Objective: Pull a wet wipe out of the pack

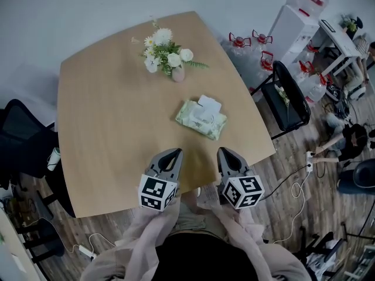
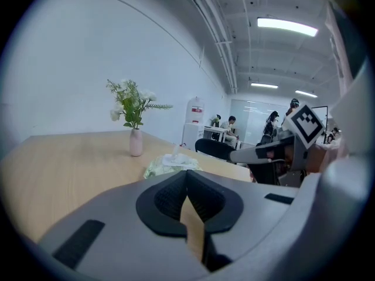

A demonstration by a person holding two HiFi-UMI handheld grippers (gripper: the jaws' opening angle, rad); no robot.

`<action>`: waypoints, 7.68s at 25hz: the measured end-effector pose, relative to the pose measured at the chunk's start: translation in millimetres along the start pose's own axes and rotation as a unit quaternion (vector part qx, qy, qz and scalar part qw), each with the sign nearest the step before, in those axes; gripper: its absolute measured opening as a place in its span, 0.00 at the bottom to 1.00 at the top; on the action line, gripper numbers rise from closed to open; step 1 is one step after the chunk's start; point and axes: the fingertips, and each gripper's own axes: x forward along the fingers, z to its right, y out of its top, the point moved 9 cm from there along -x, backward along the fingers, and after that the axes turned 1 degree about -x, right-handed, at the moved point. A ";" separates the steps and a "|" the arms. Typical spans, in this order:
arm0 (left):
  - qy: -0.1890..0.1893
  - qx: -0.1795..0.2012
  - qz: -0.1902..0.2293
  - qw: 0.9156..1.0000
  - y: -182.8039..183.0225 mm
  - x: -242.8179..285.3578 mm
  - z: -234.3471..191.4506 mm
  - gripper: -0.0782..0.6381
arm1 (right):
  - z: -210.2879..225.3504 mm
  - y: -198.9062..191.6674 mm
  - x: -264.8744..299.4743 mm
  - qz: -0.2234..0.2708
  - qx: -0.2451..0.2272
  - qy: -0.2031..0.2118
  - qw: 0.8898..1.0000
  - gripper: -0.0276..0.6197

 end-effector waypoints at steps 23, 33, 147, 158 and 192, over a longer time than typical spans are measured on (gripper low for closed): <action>0.012 -0.046 -0.020 0.999 -6.9 41.0 -29.5 0.12 | 23.7 18.8 69.9 -0.052 -0.051 0.024 0.997 0.17; 0.023 -0.062 -0.030 0.997 -8.1 56.9 -39.6 0.12 | 30.5 25.4 102.5 -0.075 -0.077 0.038 0.994 0.26; 0.013 -0.033 -0.034 0.999 -19.5 19.4 -26.2 0.12 | -8.2 1.5 75.0 -0.104 -0.129 0.044 0.985 0.06; 0.016 -0.027 -0.036 0.999 -22.3 11.5 -23.6 0.12 | -12.3 -3.9 65.0 -0.100 -0.123 0.044 0.986 0.06; 0.027 -0.035 -0.011 0.999 -23.5 -0.7 -16.0 0.12 | -19.4 -8.9 41.7 -0.089 -0.118 0.045 0.988 0.06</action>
